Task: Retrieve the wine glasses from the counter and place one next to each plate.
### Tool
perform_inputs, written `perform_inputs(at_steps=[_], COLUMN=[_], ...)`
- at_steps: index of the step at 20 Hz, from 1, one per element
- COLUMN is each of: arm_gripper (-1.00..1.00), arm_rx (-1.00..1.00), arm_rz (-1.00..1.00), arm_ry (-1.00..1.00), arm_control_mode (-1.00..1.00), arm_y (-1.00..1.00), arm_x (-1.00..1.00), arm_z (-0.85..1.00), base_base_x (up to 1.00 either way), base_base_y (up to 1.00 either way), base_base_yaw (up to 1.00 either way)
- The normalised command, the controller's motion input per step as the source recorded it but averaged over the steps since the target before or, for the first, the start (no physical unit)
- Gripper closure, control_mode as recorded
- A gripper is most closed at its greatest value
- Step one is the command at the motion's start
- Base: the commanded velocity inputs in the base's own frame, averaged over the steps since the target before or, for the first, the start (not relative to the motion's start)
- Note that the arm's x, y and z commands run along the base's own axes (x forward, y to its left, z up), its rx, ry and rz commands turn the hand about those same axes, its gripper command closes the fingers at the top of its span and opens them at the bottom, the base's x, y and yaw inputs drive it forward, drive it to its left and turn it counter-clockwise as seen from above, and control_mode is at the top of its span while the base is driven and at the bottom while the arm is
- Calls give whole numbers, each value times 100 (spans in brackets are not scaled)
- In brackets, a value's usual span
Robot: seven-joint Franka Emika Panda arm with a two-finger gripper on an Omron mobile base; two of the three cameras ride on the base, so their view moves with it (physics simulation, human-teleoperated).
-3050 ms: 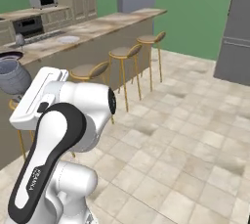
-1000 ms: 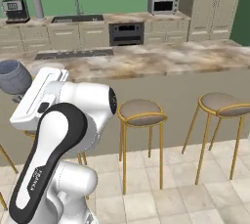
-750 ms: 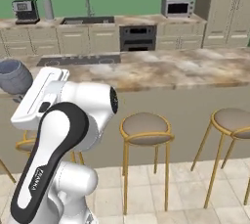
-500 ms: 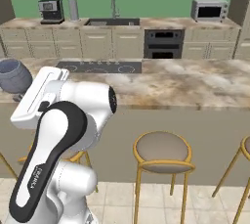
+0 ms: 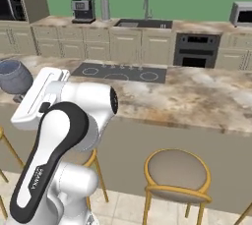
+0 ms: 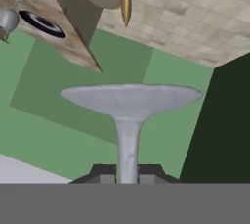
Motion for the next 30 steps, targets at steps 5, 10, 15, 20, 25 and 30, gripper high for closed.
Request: perform_inputs(at_steps=[5, 10, 15, 20, 25, 30], arm_gripper=[100, 100, 100, 100, 100, 100], arm_rx=[0, 0, 0, 0, 2, 0], arm_rz=[0, 0, 0, 0, 11, 0], arm_ry=[0, 0, 0, 0, 9, 21], arm_control_mode=[100, 100, 100, 100, -100, -100], arm_y=[0, 0, 0, 0, -40, -33], arm_x=[0, 0, 0, 0, 73, 100], arm_z=[0, 0, 0, 0, -7, -5], base_base_x=[81, 87, 61, 76, 16, 0], base_base_y=[-10, -29, -54, -83, -17, 0], base_base_yaw=[23, 32, 51, 30, 5, 0])
